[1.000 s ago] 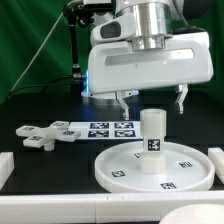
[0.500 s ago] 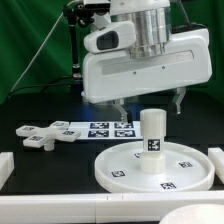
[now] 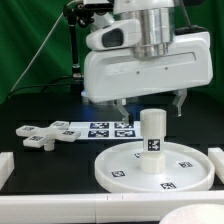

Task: Assemble round table

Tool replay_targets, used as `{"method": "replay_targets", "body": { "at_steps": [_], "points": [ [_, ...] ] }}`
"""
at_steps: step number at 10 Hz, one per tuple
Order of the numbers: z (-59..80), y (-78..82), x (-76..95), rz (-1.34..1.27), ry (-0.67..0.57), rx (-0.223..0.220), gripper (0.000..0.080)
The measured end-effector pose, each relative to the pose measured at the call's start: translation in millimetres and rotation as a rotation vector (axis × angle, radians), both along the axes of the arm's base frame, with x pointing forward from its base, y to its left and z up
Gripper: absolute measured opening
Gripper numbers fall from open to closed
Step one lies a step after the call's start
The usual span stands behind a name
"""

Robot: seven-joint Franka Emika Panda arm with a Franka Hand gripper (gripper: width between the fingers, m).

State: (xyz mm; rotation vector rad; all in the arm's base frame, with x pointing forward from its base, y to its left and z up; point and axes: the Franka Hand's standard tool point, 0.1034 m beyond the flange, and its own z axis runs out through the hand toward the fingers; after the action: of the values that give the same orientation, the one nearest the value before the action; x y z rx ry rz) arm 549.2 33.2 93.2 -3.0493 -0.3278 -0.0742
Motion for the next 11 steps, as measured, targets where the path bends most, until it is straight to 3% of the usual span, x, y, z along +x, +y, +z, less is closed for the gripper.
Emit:
{"method": "replay_targets", "body": {
  "at_steps": [4,5,6,11],
  "points": [
    [-3.0,-0.4,-1.1,0.003,0.005,0.0,0.0622],
    [-3.0,-0.3,-1.1,0.003,0.005,0.0,0.0452],
    [-3.0,-0.3,-1.1,0.003,0.005,0.0,0.0404],
    [-3.2,0.5,-1.1,-0.129,0.015,0.011,0.0404]
  ]
}}
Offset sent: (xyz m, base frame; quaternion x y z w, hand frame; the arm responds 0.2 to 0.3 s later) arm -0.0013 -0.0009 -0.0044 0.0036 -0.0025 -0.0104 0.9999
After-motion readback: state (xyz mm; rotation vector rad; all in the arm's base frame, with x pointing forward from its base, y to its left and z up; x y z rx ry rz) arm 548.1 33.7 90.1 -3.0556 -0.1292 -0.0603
